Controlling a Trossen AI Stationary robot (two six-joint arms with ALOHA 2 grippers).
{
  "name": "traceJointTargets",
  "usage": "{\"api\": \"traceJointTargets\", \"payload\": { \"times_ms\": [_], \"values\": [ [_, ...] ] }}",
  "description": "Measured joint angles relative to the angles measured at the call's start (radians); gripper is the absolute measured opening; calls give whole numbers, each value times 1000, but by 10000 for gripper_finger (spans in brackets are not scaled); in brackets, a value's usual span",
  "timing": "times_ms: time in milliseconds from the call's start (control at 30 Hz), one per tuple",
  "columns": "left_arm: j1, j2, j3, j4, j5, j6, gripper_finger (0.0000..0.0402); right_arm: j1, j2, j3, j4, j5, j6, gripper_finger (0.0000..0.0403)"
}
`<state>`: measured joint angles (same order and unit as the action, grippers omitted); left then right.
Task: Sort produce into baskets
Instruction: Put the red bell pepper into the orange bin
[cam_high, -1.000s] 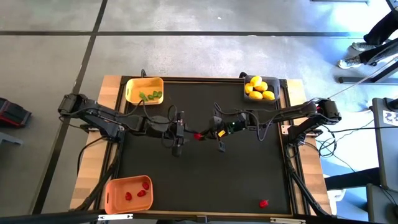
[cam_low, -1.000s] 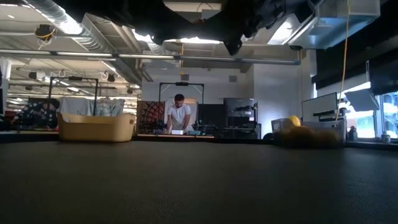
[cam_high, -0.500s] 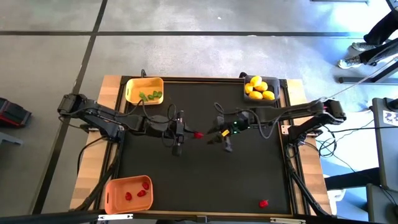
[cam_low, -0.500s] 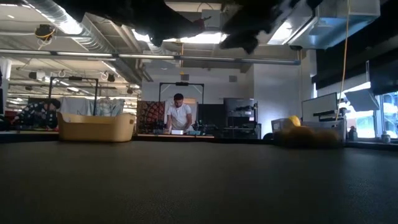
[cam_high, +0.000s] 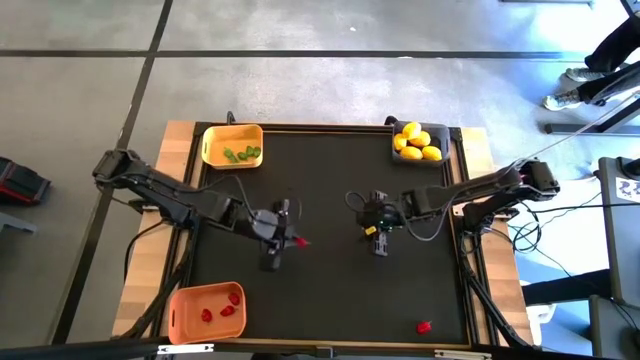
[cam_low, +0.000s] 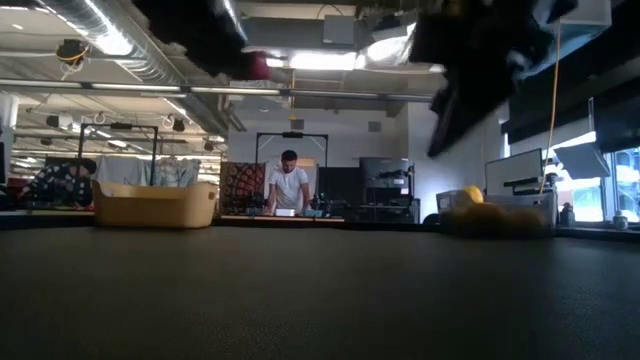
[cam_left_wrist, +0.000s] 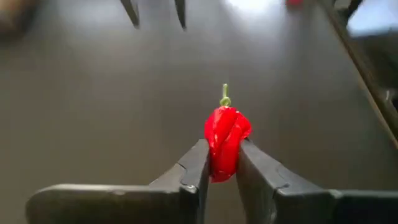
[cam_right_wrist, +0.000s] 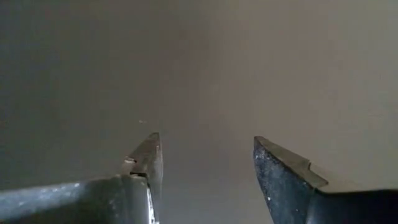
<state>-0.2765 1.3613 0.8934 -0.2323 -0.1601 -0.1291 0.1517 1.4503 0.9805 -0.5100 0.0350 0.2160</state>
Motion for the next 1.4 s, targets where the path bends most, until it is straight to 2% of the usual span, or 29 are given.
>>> {"api": "traceJointTargets", "payload": {
  "times_ms": [200, 433, 633, 800, 967, 1167, 1400],
  "values": [
    [-103, 0, 110, -303, 0, -166, 63, -2, 2, -111, 57, 53, 65, 186],
    [-248, 0, 176, -516, 34, -438, 64, -2, 3, -200, 116, 68, 68, 186],
    [-397, -1, 176, -552, 120, -764, 65, -2, 3, -230, 136, 77, 67, 186],
    [-536, 2, 176, -550, 128, -1010, 69, -2, 3, -230, 153, 163, 60, 186],
    [-659, 21, 176, -550, 134, -1208, 73, -2, 2, -230, 147, 182, 60, 186],
    [-745, 69, 141, -553, 133, -1318, 74, -2, 3, -230, 153, 184, 41, 186],
    [-764, 129, 68, -548, 134, -1410, 74, -2, 3, -230, 152, 183, 41, 186]
  ]
}}
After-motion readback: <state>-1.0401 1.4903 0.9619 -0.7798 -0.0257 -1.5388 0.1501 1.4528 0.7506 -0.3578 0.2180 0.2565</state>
